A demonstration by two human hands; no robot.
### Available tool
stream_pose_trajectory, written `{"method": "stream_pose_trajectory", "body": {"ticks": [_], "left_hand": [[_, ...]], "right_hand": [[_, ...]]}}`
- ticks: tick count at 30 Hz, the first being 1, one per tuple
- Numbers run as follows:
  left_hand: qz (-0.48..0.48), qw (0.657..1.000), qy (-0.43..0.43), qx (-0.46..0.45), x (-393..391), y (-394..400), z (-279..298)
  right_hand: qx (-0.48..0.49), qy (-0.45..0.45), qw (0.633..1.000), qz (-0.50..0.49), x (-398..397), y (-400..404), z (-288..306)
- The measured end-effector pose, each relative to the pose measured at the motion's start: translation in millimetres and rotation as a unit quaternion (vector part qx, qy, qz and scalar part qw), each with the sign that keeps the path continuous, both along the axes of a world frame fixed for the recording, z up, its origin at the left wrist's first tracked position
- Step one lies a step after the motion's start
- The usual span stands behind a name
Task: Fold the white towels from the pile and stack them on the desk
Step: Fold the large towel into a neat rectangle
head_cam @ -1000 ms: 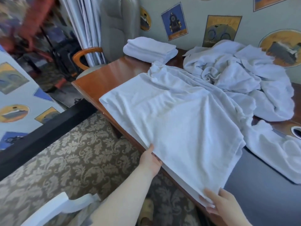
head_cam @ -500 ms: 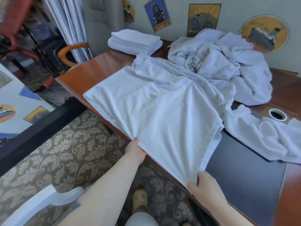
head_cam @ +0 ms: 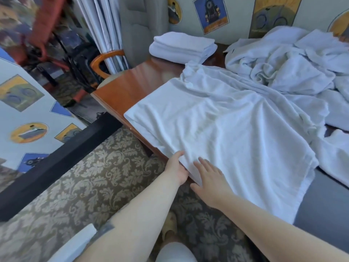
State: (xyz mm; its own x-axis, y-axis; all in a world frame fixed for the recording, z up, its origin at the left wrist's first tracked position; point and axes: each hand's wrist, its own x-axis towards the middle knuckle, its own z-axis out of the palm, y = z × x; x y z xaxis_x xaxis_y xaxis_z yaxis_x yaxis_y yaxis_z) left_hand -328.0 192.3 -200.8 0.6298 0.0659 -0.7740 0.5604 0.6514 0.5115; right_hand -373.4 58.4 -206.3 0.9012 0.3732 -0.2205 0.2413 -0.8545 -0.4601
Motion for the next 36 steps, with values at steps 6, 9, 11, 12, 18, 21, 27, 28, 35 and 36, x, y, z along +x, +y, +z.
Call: {"method": "stream_pose_trajectory", "body": {"ticks": [6,9,11,12,18,21,27,28,35,36], "left_hand": [[-0.043,0.998,-0.001,-0.048,56.9,73.7,-7.4],[-0.066,0.995,-0.023,-0.073,77.8,102.1,-9.2],[-0.074,0.993,-0.035,-0.084,84.6,114.8,-6.5],[-0.078,0.992,-0.032,-0.092,86.5,118.8,-6.1],[-0.047,0.995,-0.022,-0.09,100.2,120.6,-13.2],[-0.041,0.995,-0.027,-0.086,101.4,124.8,-15.8],[0.03,0.994,-0.03,-0.102,109.0,139.0,-15.7],[0.034,0.994,-0.032,-0.101,111.8,141.8,-16.0],[0.023,0.997,-0.051,-0.049,147.2,177.1,-14.0],[0.014,0.998,-0.049,-0.039,151.8,184.5,-12.5]], "right_hand": [[0.021,-0.015,0.997,-0.074,56.1,92.9,0.7],[0.023,-0.058,0.991,-0.119,76.3,129.7,-0.2],[0.012,-0.076,0.987,-0.138,81.1,139.4,-0.1],[0.007,-0.076,0.987,-0.143,81.0,140.3,-0.7],[-0.061,-0.042,0.996,-0.054,59.8,119.2,-28.9],[-0.091,-0.048,0.994,-0.03,38.9,97.6,-32.8],[-0.084,-0.104,0.991,-0.032,14.3,72.3,-27.5],[-0.083,-0.113,0.989,-0.038,16.7,73.6,-25.7],[0.006,-0.175,0.979,-0.108,96.9,146.6,4.2],[0.003,-0.148,0.984,-0.098,110.0,158.4,6.6]]}}
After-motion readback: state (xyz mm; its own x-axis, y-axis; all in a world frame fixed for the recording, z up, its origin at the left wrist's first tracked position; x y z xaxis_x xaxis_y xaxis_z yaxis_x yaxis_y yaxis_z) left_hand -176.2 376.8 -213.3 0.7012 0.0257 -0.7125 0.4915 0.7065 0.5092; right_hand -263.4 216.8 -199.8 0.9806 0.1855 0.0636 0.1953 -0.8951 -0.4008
